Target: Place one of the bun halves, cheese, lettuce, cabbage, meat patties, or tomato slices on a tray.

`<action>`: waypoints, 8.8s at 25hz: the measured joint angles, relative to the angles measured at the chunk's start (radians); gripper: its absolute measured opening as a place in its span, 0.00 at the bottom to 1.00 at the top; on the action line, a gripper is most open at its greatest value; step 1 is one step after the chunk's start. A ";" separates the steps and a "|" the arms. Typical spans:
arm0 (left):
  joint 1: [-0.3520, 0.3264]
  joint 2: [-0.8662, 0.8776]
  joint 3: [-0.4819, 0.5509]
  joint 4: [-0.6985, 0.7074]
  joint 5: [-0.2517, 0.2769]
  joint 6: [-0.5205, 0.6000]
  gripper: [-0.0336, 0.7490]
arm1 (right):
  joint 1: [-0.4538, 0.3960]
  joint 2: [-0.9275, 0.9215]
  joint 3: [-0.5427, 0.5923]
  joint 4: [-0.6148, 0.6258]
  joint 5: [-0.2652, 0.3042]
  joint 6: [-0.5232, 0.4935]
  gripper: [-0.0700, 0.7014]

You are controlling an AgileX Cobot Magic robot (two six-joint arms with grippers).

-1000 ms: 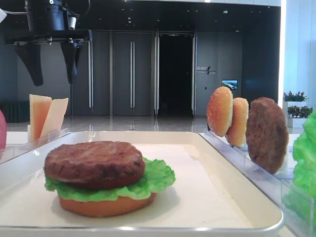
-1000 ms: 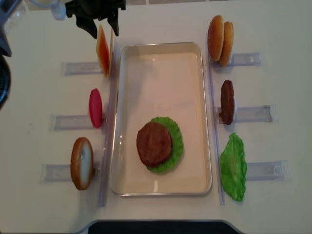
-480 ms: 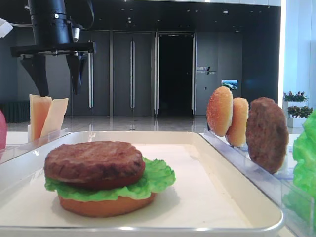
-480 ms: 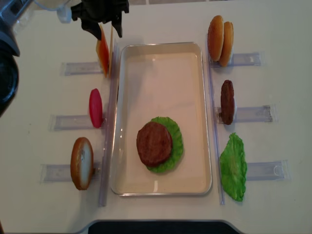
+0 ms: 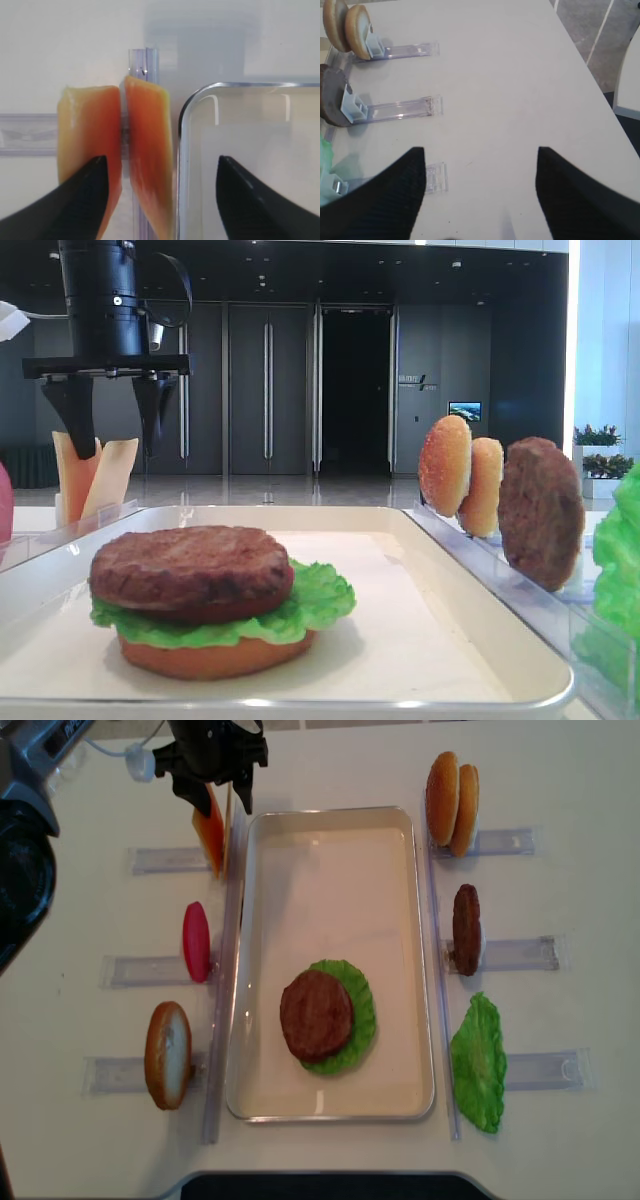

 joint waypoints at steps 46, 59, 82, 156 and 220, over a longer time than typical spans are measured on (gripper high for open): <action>-0.043 -0.482 0.506 -0.590 -0.107 0.470 0.08 | 0.000 0.000 0.000 0.000 0.000 0.000 0.71; -0.043 -0.741 1.084 -1.155 -0.220 1.064 0.08 | 0.000 0.000 0.000 0.000 0.000 0.000 0.71; -0.043 -0.742 1.244 -1.276 -0.415 1.189 0.08 | 0.000 0.000 0.000 0.000 0.000 0.000 0.71; -0.043 -0.629 1.244 -1.342 -0.363 1.388 0.08 | 0.000 0.000 0.000 0.000 0.000 0.000 0.70; 0.365 -0.627 0.655 -0.016 0.082 0.366 0.80 | 0.000 0.000 0.000 0.000 0.000 0.000 0.70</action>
